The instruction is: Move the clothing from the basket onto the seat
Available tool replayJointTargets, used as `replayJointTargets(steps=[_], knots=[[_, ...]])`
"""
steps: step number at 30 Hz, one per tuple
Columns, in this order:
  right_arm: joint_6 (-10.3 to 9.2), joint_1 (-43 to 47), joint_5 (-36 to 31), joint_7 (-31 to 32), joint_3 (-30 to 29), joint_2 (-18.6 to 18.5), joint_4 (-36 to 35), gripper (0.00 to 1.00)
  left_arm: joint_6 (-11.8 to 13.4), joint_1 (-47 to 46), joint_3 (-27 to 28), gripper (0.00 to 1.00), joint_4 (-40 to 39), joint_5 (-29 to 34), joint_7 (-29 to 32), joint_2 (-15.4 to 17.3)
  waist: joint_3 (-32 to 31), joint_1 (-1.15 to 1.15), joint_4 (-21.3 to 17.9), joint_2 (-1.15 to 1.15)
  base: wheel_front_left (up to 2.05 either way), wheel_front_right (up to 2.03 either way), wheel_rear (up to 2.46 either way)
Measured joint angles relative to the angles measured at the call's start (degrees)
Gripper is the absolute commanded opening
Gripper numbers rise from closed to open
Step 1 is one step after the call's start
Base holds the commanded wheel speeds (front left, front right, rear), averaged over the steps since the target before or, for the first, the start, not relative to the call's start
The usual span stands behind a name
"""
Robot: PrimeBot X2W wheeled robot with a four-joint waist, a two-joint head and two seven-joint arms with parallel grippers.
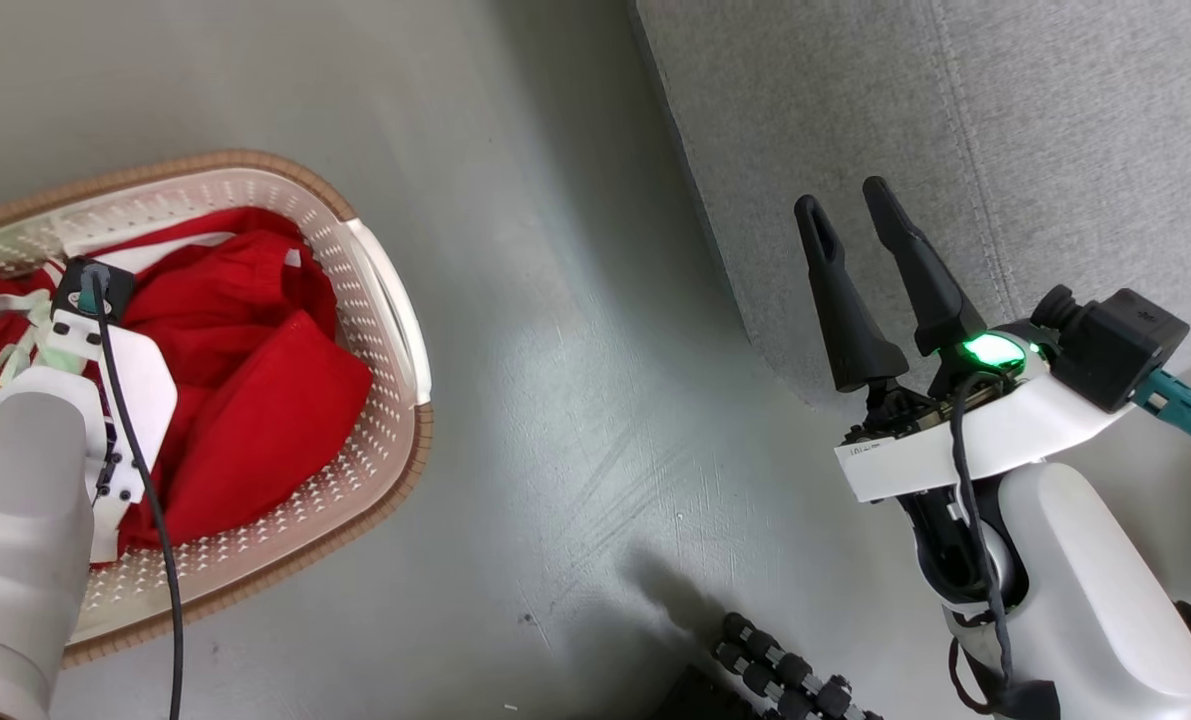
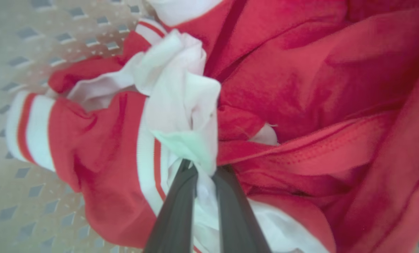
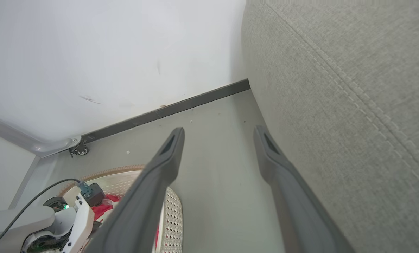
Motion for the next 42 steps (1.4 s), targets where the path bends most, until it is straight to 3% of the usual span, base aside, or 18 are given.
replayJointTargets(steps=[19, 30, 42], knots=[[0.0, -1.47, -1.81, -0.01, -1.59, -0.19, 3.58, 1.0, -1.23, 5.18, 1.63, 0.0, 0.34, -2.98, -5.16, -3.36, -9.15, 0.0, 2.09, 0.0, 0.0, 0.0, 0.0], [0.0, -0.43, -3.16, -0.07, -2.4, -0.27, 5.98, 1.0, -4.24, 10.15, 0.69, 0.0, -0.9, -4.05, -12.85, -7.46, -17.46, 0.0, 4.23, 0.0, 0.0, 0.0, 0.0], [0.0, 4.38, -5.73, -0.07, -2.23, -0.38, 8.5, 1.0, -7.24, 16.36, 0.01, 0.0, -1.96, -5.88, -20.13, -9.71, -26.18, -0.01, 6.79, 0.0, 0.0, 0.0, 0.0]])
